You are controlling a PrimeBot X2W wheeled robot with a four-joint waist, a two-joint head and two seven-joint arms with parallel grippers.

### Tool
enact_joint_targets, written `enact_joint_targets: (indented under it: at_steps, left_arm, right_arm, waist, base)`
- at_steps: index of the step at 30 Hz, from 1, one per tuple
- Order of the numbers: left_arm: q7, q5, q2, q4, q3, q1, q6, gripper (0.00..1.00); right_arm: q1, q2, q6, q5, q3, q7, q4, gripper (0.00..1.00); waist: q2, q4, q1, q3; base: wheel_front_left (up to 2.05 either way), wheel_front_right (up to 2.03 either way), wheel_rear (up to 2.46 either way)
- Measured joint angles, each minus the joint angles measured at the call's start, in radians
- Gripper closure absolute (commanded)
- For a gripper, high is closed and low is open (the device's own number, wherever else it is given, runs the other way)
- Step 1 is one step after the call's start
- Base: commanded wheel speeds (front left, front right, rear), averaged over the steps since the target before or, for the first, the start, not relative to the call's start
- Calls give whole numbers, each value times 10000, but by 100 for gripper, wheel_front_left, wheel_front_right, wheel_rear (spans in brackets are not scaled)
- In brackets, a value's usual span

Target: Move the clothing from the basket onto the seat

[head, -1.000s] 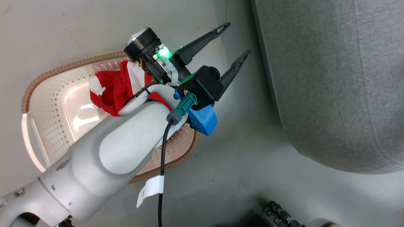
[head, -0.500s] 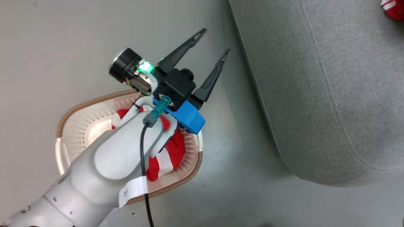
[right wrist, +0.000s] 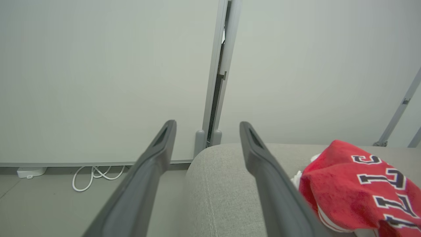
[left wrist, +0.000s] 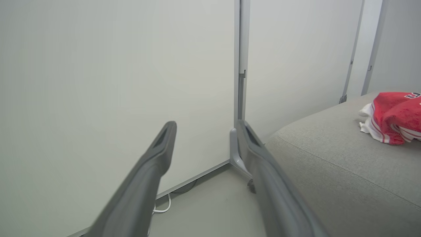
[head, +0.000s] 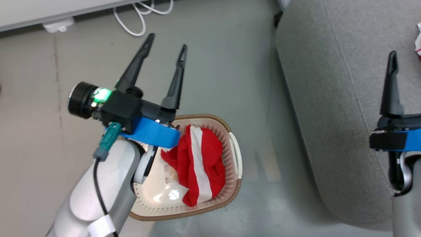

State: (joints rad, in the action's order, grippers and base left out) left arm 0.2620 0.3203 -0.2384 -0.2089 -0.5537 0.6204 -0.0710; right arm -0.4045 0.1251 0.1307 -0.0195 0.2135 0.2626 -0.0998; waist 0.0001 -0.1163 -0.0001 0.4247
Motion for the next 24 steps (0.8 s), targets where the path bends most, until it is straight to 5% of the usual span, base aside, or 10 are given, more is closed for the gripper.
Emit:
enact_joint_targets:
  at_steps: [13, 24]
  left_arm:
    - [8, -997, 851, 752, 3177, -2242, 623, 0]
    - [10, -1565, 1588, 717, 4510, -3649, 1427, 0]
  right_arm:
    - [558, -232, 0, -86, -1448, 0, 242, 0]
    - [1794, -460, 0, -201, -1440, 0, 303, 0]
  waist:
    - [0, 1052, 0, -1339]
    - [0, 1396, -1, -2138]
  base:
    - [0, 0, 0]
    - [0, 0, 0]
